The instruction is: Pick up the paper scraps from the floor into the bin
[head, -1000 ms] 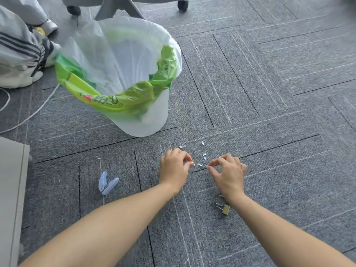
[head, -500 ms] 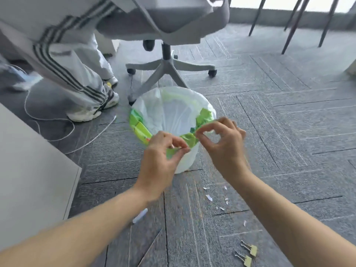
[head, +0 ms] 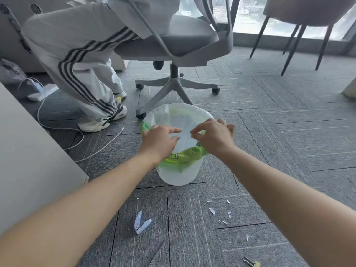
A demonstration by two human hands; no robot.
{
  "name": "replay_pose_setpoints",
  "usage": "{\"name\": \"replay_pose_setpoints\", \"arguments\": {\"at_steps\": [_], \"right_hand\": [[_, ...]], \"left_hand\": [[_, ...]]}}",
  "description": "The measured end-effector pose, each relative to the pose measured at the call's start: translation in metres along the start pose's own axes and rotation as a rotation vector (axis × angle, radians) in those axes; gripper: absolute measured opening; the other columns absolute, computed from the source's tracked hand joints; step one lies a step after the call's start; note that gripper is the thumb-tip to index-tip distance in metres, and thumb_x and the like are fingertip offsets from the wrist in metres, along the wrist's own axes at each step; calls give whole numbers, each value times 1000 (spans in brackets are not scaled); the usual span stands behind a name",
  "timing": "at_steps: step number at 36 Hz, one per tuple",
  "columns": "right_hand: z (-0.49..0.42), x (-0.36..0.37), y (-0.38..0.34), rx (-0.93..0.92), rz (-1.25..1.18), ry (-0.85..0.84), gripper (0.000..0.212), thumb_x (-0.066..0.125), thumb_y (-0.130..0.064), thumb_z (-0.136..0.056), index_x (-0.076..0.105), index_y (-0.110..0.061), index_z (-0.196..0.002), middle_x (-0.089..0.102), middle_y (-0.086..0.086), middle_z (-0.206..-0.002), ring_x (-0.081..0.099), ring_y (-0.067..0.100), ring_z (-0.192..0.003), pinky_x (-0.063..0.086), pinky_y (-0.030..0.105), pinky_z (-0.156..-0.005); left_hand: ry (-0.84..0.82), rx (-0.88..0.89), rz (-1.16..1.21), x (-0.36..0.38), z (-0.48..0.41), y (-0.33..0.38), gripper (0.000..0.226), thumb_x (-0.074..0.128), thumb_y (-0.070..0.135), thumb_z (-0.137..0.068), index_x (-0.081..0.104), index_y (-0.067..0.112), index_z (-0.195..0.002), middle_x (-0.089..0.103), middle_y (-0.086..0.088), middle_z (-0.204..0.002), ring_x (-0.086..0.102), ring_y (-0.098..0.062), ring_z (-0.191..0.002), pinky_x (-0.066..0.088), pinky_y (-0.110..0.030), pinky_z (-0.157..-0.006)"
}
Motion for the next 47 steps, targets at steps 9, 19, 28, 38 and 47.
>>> {"name": "replay_pose_setpoints", "arguments": {"at_steps": [9, 19, 28, 38, 47], "right_hand": [[13, -5, 49, 52, -242, -10, 17, 59, -59, -82, 70, -49, -90, 64, -13, -117, 51, 20, -101, 33, 43, -91], [102, 35, 147, 183, -351, -32, 10, 67, -45, -83, 69, -41, -92, 58, -18, -101, 53, 12, -98, 34, 43, -94], [182, 143, 210, 378, -198, -281, 5, 66, -48, -84, 64, -47, -87, 60, -17, -115, 50, 12, -113, 28, 39, -95], [209, 177, 234, 449, -124, -318, 15, 69, -53, -78, 61, -48, -90, 53, -25, -102, 43, 5, -104, 23, 32, -86], [216, 186, 237, 433, -68, -217, 15, 70, -54, -77, 66, -46, -90, 52, -23, -92, 41, 6, -95, 23, 33, -81]], "left_hand": [[237, 277, 246, 18, 58, 47, 33, 65, 17, -87, 63, 29, -118, 65, 16, -100, 53, -13, -93, 42, -43, -87], [-79, 362, 322, 151, 101, 56, 16, 62, 29, -90, 66, 29, -105, 62, 18, -90, 56, -4, -90, 50, -34, -81], [-270, 85, 153, 247, 100, -10, 16, 66, 37, -88, 66, 30, -102, 62, 17, -88, 52, -4, -85, 39, -21, -80], [-365, -33, 4, 288, 89, -31, 28, 63, 41, -89, 61, 37, -117, 57, 15, -113, 47, -9, -108, 35, -25, -87], [-272, -97, 63, 302, 75, -35, 15, 75, 37, -78, 68, 33, -91, 63, 13, -100, 47, -12, -100, 42, -37, -93]]}}
Point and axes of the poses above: each hand's wrist, its own z-axis away from the middle knuckle, its own x-axis out of the palm, y = z × x, the point moved 9 cm from there along -z, towards the middle knuckle
